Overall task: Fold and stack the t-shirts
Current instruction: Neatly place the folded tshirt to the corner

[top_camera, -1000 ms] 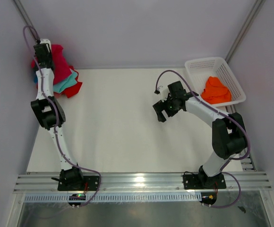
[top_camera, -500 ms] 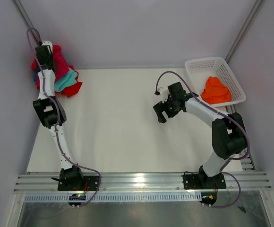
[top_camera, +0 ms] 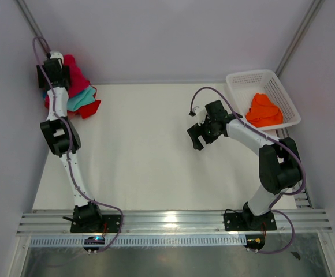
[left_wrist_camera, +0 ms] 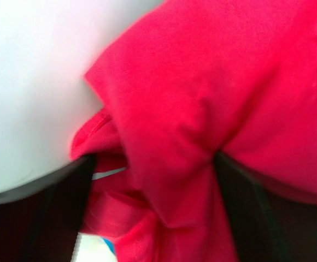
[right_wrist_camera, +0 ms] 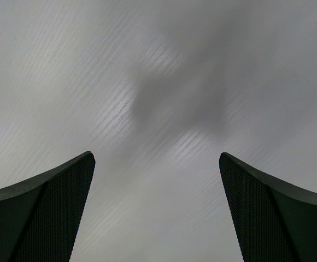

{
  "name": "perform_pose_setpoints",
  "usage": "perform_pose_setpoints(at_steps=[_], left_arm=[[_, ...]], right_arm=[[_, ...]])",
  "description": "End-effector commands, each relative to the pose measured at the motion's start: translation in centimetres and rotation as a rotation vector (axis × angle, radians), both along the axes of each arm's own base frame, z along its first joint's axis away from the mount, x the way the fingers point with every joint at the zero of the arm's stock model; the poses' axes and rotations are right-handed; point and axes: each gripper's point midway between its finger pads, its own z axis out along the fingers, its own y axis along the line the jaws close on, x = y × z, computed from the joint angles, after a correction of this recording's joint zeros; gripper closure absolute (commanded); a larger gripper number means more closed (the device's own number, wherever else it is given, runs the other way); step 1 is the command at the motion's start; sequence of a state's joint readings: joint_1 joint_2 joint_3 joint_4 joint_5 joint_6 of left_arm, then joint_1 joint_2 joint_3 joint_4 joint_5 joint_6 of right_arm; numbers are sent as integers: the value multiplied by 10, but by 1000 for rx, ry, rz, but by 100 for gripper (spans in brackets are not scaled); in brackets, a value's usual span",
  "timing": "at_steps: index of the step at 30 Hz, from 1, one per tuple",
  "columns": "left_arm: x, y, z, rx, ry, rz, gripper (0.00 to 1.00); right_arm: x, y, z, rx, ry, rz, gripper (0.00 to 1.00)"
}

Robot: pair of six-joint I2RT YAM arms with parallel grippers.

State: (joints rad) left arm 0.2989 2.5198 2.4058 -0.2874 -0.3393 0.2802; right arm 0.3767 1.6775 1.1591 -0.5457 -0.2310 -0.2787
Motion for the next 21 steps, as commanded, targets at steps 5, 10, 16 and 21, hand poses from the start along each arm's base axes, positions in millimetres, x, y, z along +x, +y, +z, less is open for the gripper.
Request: perform_pose_setpoints(at_steps=[5,10,16,21], left_arm=[[-7,9,17,-13,-57,37,1],[-14,1,45,-14,-99,22,1],[-25,-7,88,-45,-182,32,1],[-36,-44,125,-31,-249,-36,1]], right_arm=[[7,6,10,25,-43,16,1],[6,8,9,33,-38,20,0],[5,8,9,38,-40,27,1],[2,11,11,55,-39,43,1]])
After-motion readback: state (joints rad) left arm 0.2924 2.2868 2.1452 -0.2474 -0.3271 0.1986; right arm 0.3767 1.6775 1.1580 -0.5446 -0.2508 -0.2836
